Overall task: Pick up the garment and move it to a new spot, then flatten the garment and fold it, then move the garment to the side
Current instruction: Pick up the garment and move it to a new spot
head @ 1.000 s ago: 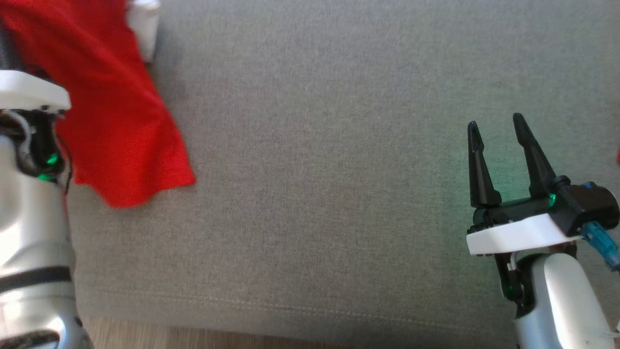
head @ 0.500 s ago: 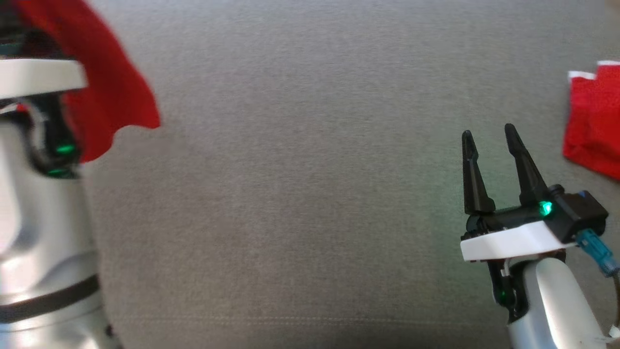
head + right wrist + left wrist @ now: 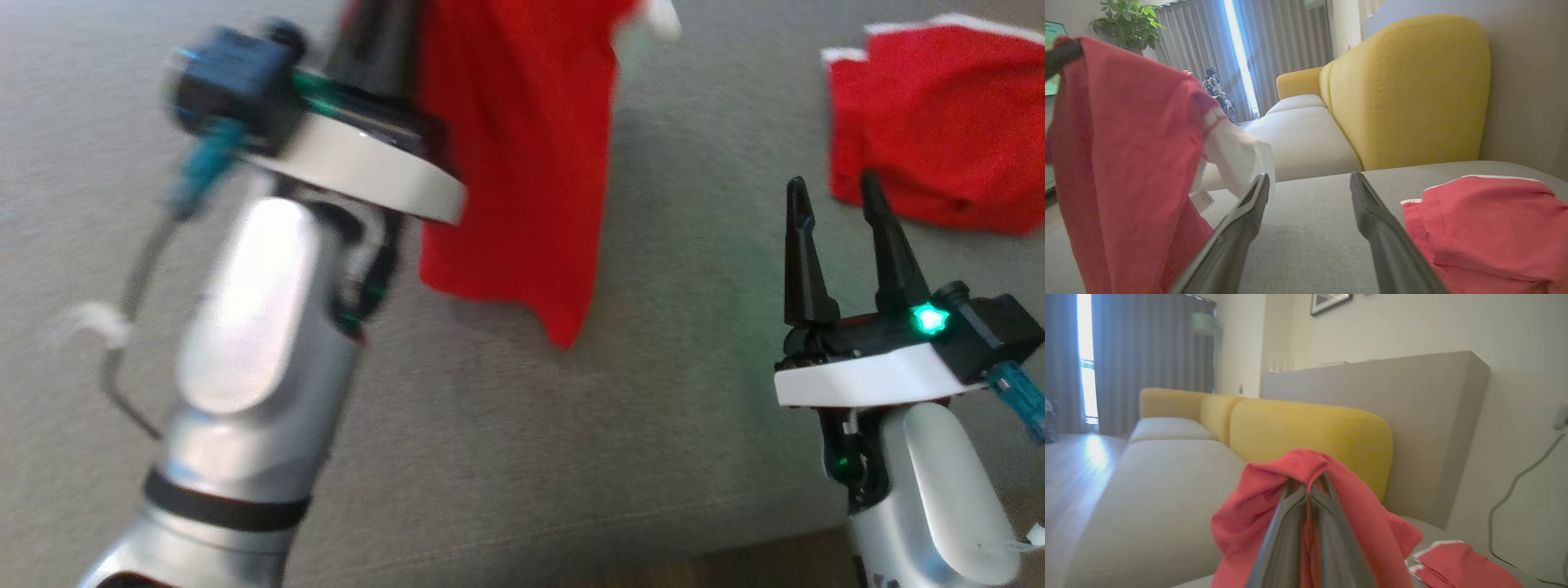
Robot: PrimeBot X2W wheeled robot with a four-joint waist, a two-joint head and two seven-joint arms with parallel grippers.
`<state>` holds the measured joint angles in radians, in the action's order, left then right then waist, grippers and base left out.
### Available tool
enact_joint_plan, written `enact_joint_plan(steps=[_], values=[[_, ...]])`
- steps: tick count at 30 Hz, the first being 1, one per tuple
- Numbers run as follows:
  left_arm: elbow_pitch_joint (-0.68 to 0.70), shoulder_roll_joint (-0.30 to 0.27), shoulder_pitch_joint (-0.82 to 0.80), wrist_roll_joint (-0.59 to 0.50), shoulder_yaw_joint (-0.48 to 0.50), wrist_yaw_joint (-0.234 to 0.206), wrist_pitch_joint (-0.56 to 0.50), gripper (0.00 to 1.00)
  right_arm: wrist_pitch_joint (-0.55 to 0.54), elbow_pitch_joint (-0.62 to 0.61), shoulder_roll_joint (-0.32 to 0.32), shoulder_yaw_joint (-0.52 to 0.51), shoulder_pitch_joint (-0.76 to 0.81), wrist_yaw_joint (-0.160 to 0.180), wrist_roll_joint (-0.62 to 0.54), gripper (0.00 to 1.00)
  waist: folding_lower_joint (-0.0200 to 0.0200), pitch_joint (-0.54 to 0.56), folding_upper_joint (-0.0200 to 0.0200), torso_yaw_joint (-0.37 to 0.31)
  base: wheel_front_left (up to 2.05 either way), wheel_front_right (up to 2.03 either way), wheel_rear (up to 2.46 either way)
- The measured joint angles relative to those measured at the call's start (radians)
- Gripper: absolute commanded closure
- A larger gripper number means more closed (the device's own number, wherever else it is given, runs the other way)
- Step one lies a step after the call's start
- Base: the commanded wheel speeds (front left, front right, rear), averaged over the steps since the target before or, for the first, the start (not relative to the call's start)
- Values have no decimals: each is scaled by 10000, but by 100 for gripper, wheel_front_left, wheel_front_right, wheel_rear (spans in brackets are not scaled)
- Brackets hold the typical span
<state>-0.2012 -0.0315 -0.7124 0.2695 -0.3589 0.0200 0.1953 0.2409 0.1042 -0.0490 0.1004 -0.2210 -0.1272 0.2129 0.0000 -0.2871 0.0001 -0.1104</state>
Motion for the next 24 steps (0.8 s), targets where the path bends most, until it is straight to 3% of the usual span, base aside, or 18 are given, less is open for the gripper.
enact_joint_plan(steps=[8,9,11,17,24], values=[[-1670,-15,-717,1453,-2719,-959,355,100,100,-98,4,257,-198,0,466,0,0,-538,0,-1292,0,0,0],[-1887,-23,-795,1605,-3043,-953,353,95,100,-94,4,274,-198,0,502,0,0,-596,0,-1420,0,0,0],[-2332,-21,-897,1785,-3710,-947,351,0,100,-119,4,276,-197,0,598,0,0,-701,0,-1634,0,0,0],[-3137,-40,-965,2328,-4734,-830,362,0,102,-211,4,205,-190,0,633,0,0,-796,0,-1714,0,0,0],[-3555,-46,-1250,2656,-4918,-819,499,0,102,-261,4,65,-190,0,575,0,0,-617,0,-1118,0,0,0]])
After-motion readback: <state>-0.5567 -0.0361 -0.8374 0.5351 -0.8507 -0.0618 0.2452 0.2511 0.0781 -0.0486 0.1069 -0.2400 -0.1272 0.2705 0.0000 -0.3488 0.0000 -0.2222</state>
